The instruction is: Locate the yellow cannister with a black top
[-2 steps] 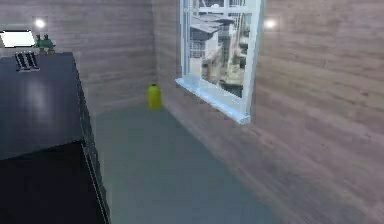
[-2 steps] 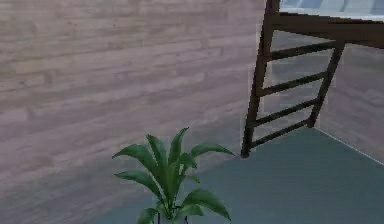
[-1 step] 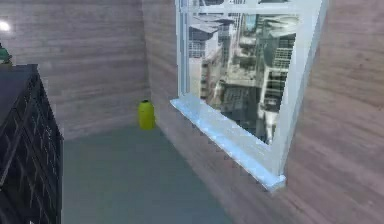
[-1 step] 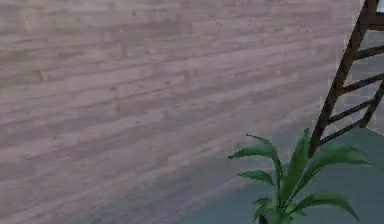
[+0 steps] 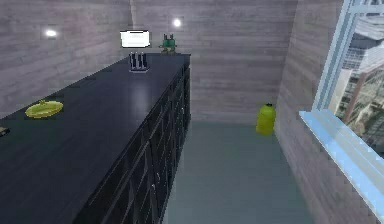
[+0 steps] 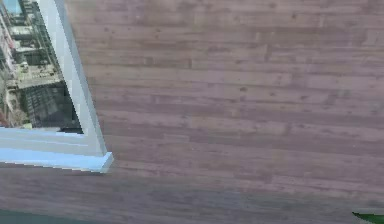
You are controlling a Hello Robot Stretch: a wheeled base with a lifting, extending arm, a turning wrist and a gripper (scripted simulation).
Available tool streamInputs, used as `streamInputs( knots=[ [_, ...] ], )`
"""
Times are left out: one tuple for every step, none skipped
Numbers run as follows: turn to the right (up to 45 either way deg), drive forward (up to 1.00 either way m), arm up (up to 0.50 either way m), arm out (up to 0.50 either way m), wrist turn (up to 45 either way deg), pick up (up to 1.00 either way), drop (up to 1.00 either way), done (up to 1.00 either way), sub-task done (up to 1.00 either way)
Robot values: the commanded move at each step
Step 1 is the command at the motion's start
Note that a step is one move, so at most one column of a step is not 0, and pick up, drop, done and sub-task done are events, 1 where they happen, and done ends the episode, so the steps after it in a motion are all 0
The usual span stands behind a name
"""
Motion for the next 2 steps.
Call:
streamInputs(
  knots=[
    [0.0,0.05,0.00,0.00,0.0,0.00,0.00,0.00,0.00],
    [18.0,0.00,0.00,0.00,0.0,0.00,0.00,0.00,0.00]
  ],
)
